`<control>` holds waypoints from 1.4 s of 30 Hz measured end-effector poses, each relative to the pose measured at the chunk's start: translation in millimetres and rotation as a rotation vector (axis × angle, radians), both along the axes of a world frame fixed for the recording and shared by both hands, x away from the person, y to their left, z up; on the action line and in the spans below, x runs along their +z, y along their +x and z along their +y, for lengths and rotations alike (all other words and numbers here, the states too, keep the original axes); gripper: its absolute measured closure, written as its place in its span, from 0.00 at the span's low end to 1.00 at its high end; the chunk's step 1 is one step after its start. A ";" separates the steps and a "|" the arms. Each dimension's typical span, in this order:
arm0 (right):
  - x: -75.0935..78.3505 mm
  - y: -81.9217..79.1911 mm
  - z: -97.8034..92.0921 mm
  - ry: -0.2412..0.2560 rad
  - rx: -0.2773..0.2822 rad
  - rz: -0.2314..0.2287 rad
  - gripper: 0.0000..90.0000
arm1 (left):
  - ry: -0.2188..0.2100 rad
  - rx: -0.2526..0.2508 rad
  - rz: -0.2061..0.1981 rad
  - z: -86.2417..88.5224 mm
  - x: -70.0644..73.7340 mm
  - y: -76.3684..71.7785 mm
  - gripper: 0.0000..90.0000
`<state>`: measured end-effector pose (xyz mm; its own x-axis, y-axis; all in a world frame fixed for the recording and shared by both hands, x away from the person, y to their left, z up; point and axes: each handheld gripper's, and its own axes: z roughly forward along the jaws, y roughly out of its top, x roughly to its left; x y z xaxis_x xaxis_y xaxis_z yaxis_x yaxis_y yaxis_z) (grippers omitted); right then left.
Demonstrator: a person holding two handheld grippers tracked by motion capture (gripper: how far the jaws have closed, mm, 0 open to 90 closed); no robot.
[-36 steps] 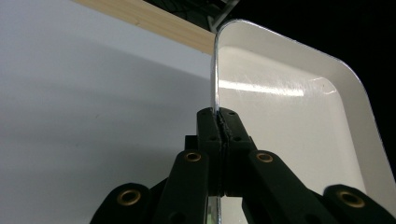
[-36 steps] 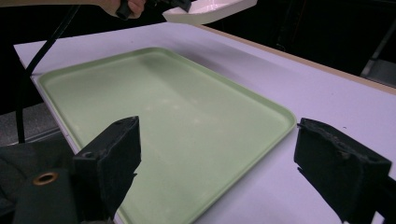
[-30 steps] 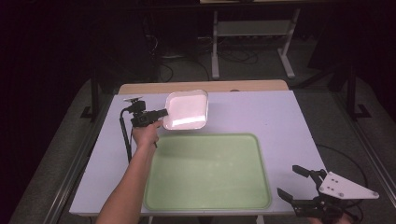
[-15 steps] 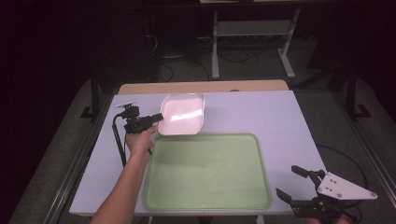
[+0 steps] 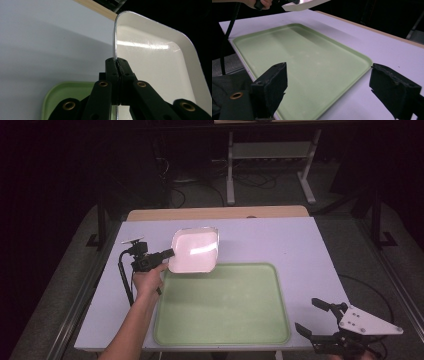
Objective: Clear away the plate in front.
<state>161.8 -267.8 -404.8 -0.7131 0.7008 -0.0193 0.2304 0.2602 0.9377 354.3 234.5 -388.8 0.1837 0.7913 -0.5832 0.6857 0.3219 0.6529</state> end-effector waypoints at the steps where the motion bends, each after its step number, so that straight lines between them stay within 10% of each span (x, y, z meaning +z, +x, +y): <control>1: -0.1 0.0 0.1 -0.001 0.000 0.000 0.15 | 0.005 -0.002 0.000 1.0 -0.8 -1.7 0.99; 42: 2.4 -4.8 -2.8 -0.009 0.010 -0.017 0.16 | -0.033 -0.044 0.002 -24.6 -9.7 -66.9 0.99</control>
<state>157.1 -270.7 -402.4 -0.7193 0.6937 -0.0374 0.2123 0.2708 0.9389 287.5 209.9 -398.5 0.2170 0.7629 -0.6090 0.7011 0.3123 0.6410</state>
